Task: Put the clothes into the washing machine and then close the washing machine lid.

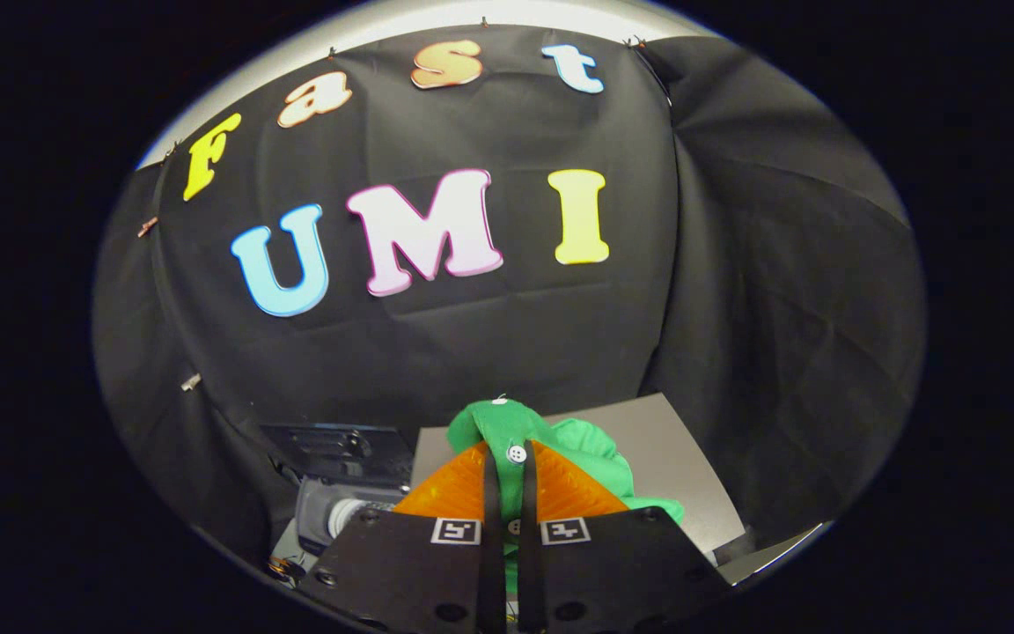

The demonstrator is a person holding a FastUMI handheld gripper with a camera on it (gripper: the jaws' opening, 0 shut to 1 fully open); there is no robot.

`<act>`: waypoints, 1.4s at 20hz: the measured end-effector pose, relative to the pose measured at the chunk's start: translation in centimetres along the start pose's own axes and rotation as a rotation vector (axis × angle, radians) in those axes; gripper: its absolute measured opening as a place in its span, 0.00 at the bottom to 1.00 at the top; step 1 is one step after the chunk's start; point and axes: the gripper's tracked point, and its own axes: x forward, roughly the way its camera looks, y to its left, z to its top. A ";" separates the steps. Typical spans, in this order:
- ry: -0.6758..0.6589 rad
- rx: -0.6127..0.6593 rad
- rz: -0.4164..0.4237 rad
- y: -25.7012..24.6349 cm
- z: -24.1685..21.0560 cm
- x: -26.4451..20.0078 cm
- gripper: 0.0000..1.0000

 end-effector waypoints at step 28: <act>0.024 -0.090 0.287 31.1 -8.6 3.4 0.10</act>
